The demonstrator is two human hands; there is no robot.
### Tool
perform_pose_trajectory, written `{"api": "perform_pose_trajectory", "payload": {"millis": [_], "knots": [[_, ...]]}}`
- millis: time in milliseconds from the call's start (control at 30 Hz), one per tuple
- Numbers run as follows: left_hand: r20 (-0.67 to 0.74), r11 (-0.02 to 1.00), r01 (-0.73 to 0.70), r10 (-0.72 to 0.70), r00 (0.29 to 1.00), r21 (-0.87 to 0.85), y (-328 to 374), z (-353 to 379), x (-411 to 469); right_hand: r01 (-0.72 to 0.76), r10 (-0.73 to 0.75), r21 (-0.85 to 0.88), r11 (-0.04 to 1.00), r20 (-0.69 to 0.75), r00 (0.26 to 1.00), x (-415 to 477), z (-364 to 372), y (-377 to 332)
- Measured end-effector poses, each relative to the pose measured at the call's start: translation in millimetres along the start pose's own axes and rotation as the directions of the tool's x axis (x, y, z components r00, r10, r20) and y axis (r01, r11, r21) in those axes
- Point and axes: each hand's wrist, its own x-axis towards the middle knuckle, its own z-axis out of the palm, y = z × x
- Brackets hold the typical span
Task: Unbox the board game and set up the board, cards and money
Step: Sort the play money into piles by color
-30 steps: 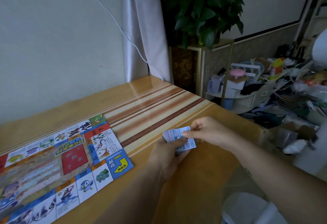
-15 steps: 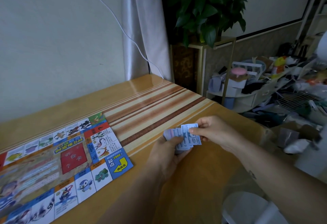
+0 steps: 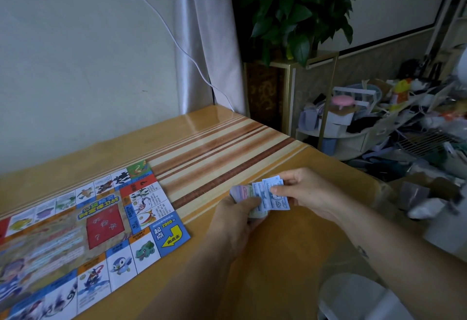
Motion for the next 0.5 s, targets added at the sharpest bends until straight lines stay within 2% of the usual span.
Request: {"api": "perform_pose_trajectory", "payload": {"millis": [167, 333, 400, 500], "knots": [[-0.083, 0.996, -0.013, 0.021, 0.996, 0.087, -1, 1, 1, -0.026, 0.027, -0.026, 0.999, 0.016, 1.0, 0, -1, -3], [-0.103, 0.996, -0.023, 0.032, 0.994, 0.089, 0, 4, 2, -0.019, 0.018, -0.055, 0.998, -0.01, 1.0, 0, -3, -4], [-0.107, 0.999, -0.02, 0.024, 0.994, 0.036, 1, 5, 2, -0.016, 0.014, -0.046, 0.999, -0.038, 0.999, 0, -6, -5], [-0.122, 0.988, 0.013, -0.032, 0.992, -0.153, 5, 3, 1, 0.016, -0.013, 0.013, 1.0, -0.175, 0.984, 4, -19, -4]]}}
